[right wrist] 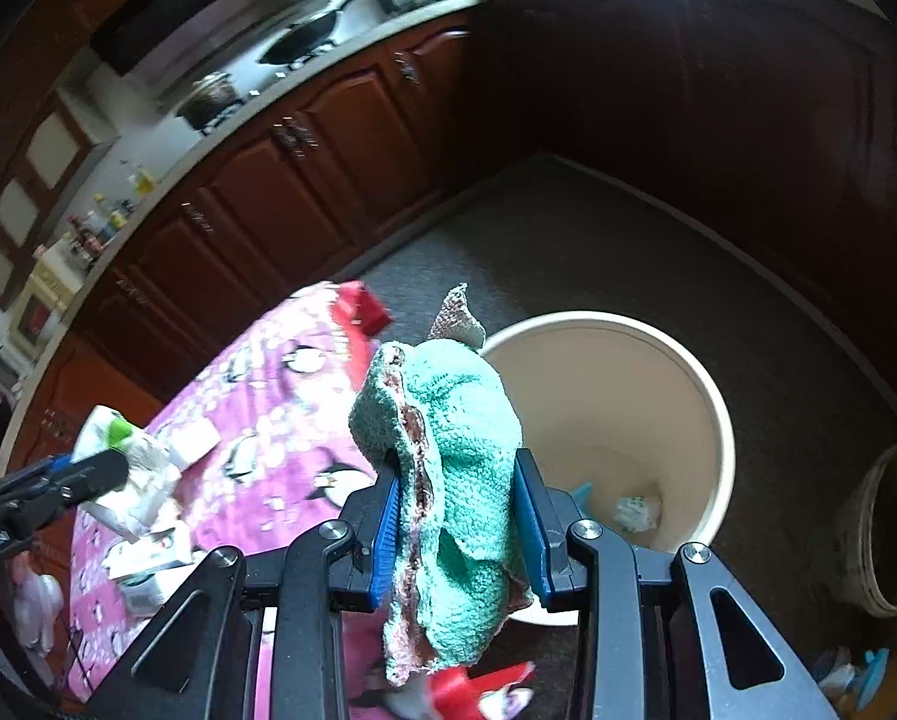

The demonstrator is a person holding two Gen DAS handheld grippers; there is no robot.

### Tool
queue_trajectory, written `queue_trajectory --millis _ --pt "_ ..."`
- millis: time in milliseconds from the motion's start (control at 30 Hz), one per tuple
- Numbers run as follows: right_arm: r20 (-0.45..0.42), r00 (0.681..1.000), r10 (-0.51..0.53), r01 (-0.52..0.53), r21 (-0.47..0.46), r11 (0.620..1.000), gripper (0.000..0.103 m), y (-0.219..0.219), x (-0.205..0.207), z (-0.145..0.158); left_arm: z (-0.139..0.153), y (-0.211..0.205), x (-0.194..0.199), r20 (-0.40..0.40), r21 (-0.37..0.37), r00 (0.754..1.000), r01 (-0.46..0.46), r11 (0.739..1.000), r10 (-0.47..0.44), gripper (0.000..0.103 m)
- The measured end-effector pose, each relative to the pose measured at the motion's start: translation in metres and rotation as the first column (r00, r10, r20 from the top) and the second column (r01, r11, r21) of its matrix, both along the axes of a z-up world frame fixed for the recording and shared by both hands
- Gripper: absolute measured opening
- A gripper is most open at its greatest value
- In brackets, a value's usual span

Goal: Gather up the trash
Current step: 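Carry the tissue pack and green towel over the bin and release both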

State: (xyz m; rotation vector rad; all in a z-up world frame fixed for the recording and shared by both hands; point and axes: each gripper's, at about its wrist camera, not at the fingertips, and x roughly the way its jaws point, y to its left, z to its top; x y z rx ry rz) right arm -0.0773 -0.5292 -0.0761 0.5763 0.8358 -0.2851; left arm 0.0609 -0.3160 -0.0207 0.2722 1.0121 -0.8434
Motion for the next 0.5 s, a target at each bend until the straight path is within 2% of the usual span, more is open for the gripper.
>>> queue_trajectory --millis 200,500 --pt "-0.050 0.998 -0.044 0.046 0.032 0.998 0.033 -0.020 0.001 -0.025 -0.013 -0.041 0.004 -0.021 0.029 1.000 0.009 1.000 -0.008 0.037" --pt "-0.103 0.992 -0.066 0.071 0.048 0.996 0.033 -0.036 0.011 -0.050 -0.049 -0.084 0.009 -0.068 0.069 0.997 -0.020 0.997 0.025 0.037"
